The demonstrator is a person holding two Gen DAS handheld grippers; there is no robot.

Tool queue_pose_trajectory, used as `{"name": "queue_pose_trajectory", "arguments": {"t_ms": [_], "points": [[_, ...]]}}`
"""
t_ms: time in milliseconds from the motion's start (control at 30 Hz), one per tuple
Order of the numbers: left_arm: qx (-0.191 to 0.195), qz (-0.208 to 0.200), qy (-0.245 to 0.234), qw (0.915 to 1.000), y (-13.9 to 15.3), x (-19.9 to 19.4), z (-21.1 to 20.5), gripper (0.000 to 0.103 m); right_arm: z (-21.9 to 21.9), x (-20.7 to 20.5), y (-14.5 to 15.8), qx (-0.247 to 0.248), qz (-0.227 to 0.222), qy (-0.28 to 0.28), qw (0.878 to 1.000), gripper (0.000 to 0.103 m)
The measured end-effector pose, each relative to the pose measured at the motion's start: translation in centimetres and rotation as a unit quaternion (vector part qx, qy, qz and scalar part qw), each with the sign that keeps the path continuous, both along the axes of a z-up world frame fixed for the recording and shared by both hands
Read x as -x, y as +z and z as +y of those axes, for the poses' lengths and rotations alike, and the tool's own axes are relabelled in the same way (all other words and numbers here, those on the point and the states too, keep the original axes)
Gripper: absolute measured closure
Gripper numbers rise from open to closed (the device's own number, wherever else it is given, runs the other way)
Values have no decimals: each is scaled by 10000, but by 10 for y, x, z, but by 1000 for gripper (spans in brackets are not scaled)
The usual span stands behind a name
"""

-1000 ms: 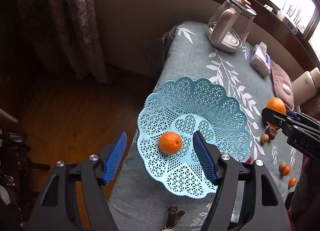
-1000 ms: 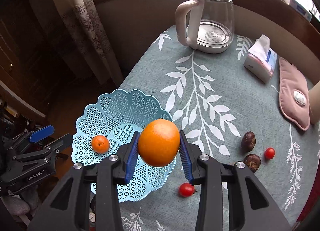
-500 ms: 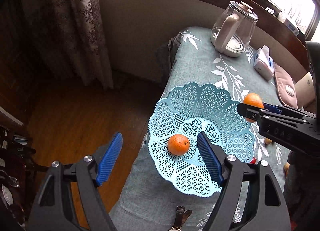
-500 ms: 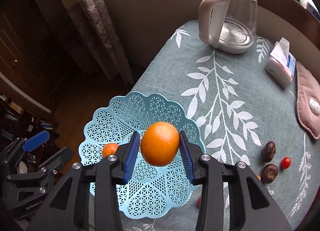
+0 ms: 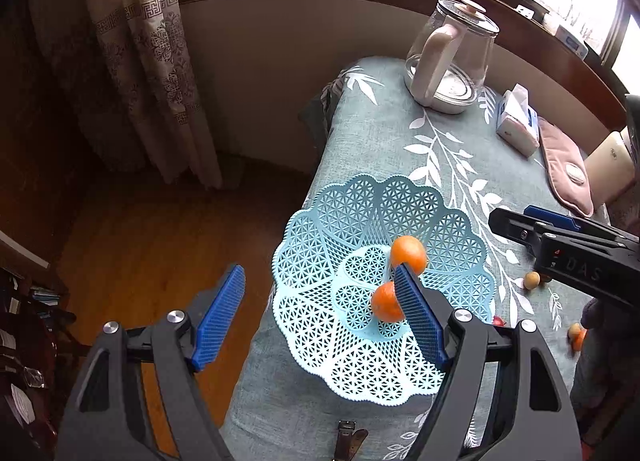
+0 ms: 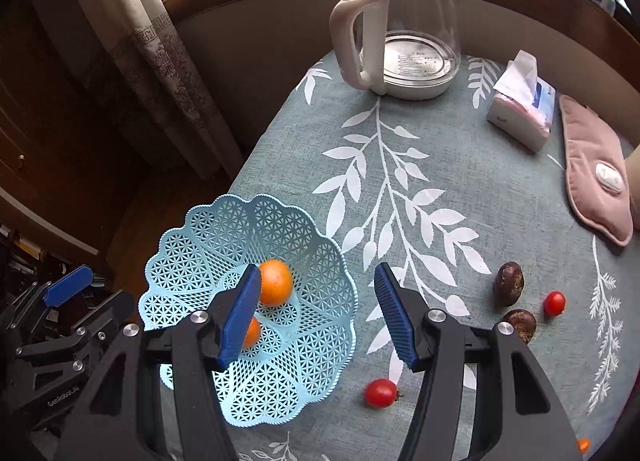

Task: Organize fruits
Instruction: 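Move the right gripper over the basket and release its orange, then withdraw both tools from the basket toward the remaining oranges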

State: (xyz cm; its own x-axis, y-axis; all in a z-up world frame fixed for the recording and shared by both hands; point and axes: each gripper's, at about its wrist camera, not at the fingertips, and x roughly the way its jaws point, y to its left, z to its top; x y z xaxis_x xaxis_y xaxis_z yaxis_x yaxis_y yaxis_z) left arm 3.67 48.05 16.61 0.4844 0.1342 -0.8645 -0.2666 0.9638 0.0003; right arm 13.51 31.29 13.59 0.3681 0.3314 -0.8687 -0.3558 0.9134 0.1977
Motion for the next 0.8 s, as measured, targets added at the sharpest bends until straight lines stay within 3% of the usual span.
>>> {"name": "queue_pose_trajectory", "arguments": {"t_ms": [800], "points": [[-178, -114, -434, 9988, 10, 9, -81, 24, -130, 26, -1, -126, -21, -1074, 9941, 40]]}}
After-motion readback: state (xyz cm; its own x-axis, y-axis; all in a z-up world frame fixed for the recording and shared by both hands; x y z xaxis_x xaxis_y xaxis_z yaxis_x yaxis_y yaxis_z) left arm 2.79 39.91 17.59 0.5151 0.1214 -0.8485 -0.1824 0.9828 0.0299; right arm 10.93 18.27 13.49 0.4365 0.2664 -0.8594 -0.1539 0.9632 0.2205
